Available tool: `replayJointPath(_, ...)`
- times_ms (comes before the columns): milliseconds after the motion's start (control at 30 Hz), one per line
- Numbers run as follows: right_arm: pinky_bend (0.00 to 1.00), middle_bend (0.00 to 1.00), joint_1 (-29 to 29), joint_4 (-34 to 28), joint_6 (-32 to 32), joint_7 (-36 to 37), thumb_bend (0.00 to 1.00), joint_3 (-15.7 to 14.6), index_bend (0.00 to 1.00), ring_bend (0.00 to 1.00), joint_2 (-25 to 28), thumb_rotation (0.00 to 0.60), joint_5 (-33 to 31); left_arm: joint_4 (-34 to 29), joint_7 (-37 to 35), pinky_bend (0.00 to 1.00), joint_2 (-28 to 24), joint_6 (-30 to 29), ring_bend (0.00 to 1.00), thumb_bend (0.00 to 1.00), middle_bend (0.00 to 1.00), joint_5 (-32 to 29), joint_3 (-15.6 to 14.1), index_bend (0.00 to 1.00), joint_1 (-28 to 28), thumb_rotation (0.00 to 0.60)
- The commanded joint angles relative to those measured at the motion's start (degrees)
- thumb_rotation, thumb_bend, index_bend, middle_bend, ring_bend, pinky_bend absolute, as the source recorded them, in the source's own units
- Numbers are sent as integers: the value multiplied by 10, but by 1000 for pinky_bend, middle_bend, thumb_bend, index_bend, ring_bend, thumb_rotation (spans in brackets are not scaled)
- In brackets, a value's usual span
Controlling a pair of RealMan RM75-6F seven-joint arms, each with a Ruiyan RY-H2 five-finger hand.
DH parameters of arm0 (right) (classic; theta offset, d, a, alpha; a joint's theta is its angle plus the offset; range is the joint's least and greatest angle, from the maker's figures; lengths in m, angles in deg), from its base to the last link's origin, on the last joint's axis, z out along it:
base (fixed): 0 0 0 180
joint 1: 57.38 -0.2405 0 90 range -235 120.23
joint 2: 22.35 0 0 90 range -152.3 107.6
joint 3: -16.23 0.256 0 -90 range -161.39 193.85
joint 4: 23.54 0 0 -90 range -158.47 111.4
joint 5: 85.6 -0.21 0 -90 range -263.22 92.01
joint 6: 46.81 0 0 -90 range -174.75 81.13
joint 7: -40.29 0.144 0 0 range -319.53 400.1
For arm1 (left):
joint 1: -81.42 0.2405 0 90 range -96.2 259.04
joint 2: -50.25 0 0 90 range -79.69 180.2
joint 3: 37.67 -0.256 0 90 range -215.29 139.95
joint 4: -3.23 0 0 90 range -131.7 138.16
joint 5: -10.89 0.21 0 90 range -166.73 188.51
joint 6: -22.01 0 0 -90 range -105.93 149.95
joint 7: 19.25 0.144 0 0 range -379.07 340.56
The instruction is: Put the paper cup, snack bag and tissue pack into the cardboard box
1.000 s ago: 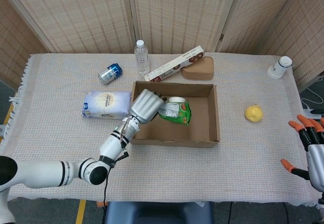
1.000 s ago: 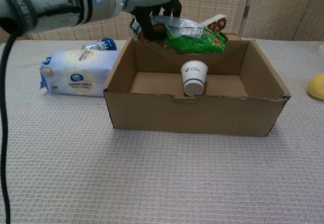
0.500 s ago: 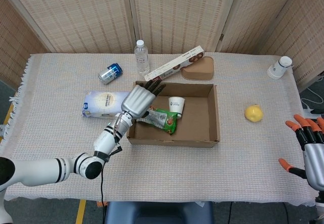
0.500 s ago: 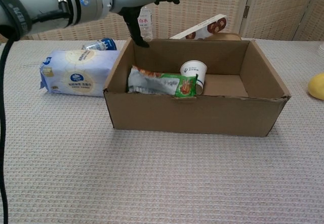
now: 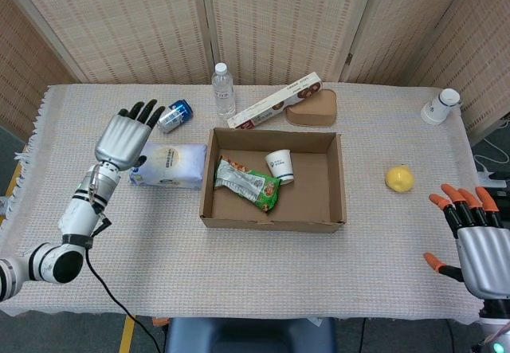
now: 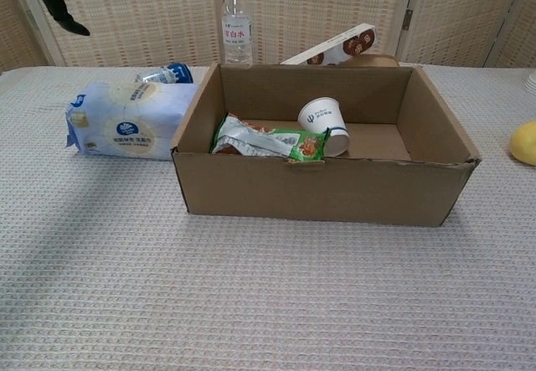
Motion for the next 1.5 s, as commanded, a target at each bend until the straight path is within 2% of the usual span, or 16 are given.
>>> replayJointPath(33, 0, 105, -4, 1, 5, -9, 0, 1, 209, 0, -7, 600, -4, 33, -35, 262, 12, 27, 56, 188, 11, 10, -21, 0, 21, 600)
replayJointPath(333, 0, 105, -11, 3, 9, -23, 0, 6, 209, 0, -15, 600, -28, 90, -60, 173, 63, 59, 4, 187, 0, 43, -27, 0, 23, 600)
replayJointPath(700, 0, 104, -11, 8, 0, -18, 0, 13, 209, 0, -11, 600, -46, 176, -66, 146, 131, 99, 0, 188, 0, 48, -26, 0, 6, 600)
replayJointPath(933, 0, 104, -19, 16, 5, -27, 0, 19, 209, 0, -19, 600, -68, 241, -67, 145, 162, 142, 0, 188, 0, 15, -22, 0, -10, 600)
replayJointPath(1100, 0, 104, -26, 22, 7, -30, 0, 25, 209, 0, -25, 600, -82, 235, -78, 147, 156, 181, 0, 190, 0, -28, -20, 0, -17, 600)
replayJointPath(1333, 0, 105, -34, 26, 13, -37, 0, 27, 209, 0, -32, 600, -91, 225, -71, 147, 141, 204, 0, 190, 0, -69, -31, 0, -36, 600)
replayJointPath(1500, 0, 104, -36, 28, 12, -38, 0, 26, 210, 0, -34, 600, -91, 241, -70, 148, 149, 222, 0, 190, 0, -100, -47, 0, -46, 600)
